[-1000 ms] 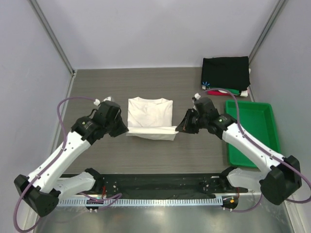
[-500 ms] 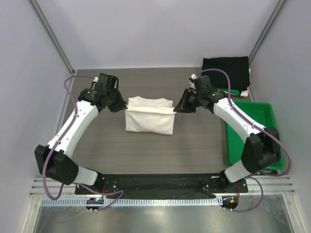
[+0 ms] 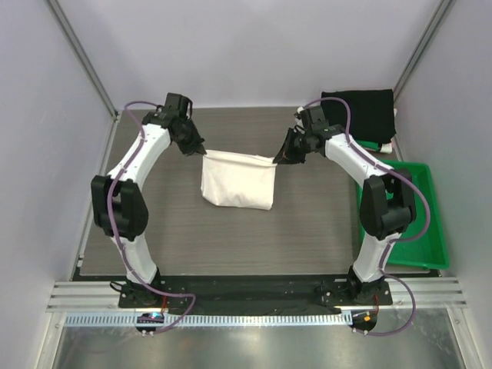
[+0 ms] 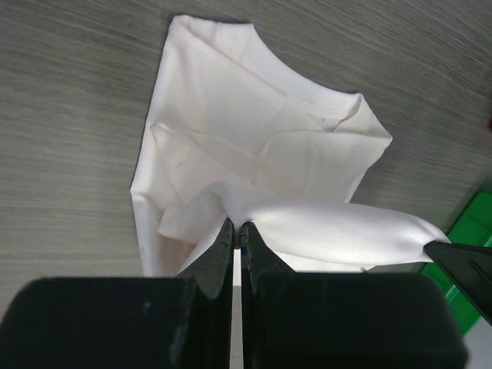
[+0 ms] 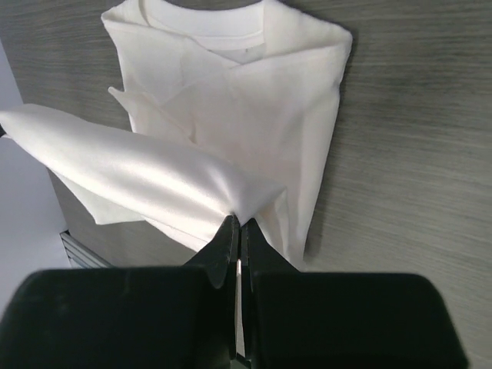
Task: Fold and stack the t-shirts
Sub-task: Fold the tshirt
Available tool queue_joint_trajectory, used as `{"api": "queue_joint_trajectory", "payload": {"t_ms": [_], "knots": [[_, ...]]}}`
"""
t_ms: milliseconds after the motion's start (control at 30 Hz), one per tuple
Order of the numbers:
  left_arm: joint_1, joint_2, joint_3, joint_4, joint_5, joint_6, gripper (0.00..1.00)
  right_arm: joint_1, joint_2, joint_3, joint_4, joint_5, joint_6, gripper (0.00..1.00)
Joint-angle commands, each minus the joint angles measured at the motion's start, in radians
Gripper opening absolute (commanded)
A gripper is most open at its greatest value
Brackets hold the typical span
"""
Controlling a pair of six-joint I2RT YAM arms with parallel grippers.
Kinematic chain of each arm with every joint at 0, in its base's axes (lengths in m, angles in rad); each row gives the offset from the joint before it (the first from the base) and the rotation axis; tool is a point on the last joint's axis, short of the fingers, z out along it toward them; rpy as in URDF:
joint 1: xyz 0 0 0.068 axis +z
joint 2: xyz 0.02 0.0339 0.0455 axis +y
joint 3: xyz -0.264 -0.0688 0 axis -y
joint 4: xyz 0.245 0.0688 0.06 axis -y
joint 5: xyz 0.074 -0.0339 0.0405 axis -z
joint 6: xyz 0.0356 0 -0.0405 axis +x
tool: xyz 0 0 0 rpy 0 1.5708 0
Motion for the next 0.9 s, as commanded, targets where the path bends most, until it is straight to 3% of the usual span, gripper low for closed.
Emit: {"api": "queue_joint_trajectory", "payload": {"t_ms": [0, 333, 567, 767, 867], "knots": [[0.047, 0.077, 0.088, 0.024, -0.004, 0.05, 0.0, -0.035, 0.058, 0.071, -0.012, 0.019, -0.049, 0.01], [0.087, 0.27, 0.246, 0.003, 0.03, 0.058, 0.0, -0.059, 0.27, 0.295, -0.031, -0.036, -0.064, 0.01], [0.127, 0.324, 0.309, -0.019, 0.06, 0.067, 0.0, -0.061, 0.359, 0.429, -0.044, -0.082, -0.056, 0.01], [0.145, 0.244, 0.338, -0.054, 0.09, 0.085, 0.0, -0.058, 0.321, 0.488, -0.048, -0.14, -0.056, 0.01], [0.145, 0.152, 0.278, -0.062, 0.126, 0.091, 0.0, -0.048, 0.234, 0.452, -0.045, -0.156, -0.059, 0.01]]}}
